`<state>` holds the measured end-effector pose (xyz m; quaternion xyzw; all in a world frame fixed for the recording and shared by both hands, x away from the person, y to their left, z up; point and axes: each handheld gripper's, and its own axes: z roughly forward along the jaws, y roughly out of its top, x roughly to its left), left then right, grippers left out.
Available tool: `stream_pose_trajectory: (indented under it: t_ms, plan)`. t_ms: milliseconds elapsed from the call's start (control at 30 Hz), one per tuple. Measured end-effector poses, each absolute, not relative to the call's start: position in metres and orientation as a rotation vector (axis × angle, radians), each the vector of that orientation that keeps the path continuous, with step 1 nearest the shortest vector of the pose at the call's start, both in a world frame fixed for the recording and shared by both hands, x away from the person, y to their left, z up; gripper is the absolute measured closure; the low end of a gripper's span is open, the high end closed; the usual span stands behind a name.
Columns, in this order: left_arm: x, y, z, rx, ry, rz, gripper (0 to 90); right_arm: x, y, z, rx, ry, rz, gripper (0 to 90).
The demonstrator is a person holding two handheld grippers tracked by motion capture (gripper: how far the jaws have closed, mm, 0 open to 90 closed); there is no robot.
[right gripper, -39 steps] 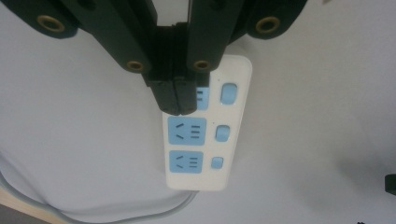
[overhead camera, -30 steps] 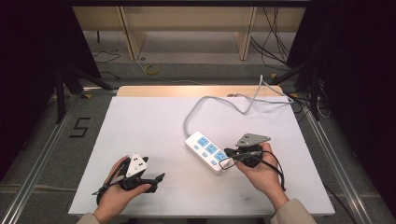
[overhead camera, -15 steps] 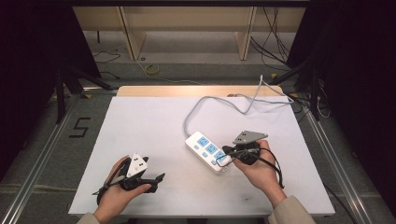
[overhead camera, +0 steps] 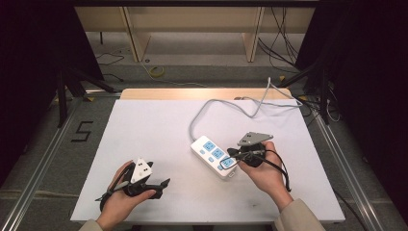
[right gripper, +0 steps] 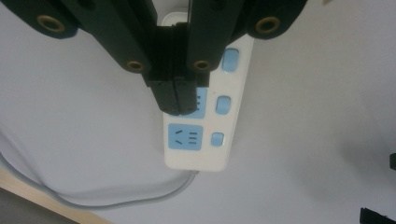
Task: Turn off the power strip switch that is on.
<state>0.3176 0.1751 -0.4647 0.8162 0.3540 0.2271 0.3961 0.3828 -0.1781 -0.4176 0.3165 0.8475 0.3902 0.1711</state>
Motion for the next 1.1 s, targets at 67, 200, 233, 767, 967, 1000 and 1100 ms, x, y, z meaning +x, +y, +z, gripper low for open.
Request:
stream_pose_trajectory:
  t_ms: [67, 200, 233, 767, 967, 1000, 1100]
  plan:
    - [0.318, 0.175, -0.465, 2.070, 0.897, 0.577, 18.1, 0.384, -0.177, -0.417, 0.897, 2.412, 1.101, 90.0]
    - [0.318, 0.175, -0.465, 2.069, 0.896, 0.577, 18.1, 0.385, -0.175, -0.417, 0.897, 2.417, 1.094, 90.0]
    - [0.318, 0.175, -0.465, 2.070, 0.896, 0.578, 18.2, 0.386, -0.175, -0.417, 0.893, 2.416, 1.093, 90.0]
    - [0.318, 0.175, -0.465, 2.076, 0.891, 0.581, 18.3, 0.392, -0.169, -0.415, 0.886, 2.444, 1.072, 90.0]
    - [0.318, 0.174, -0.465, 2.076, 0.891, 0.580, 18.3, 0.395, -0.167, -0.412, 0.882, 2.453, 1.060, 90.0]
    - [0.318, 0.174, -0.465, 2.077, 0.890, 0.582, 18.4, 0.395, -0.166, -0.412, 0.880, 2.456, 1.058, 90.0]
    - [0.318, 0.174, -0.465, 2.077, 0.890, 0.581, 18.4, 0.396, -0.166, -0.411, 0.879, 2.457, 1.056, 90.0]
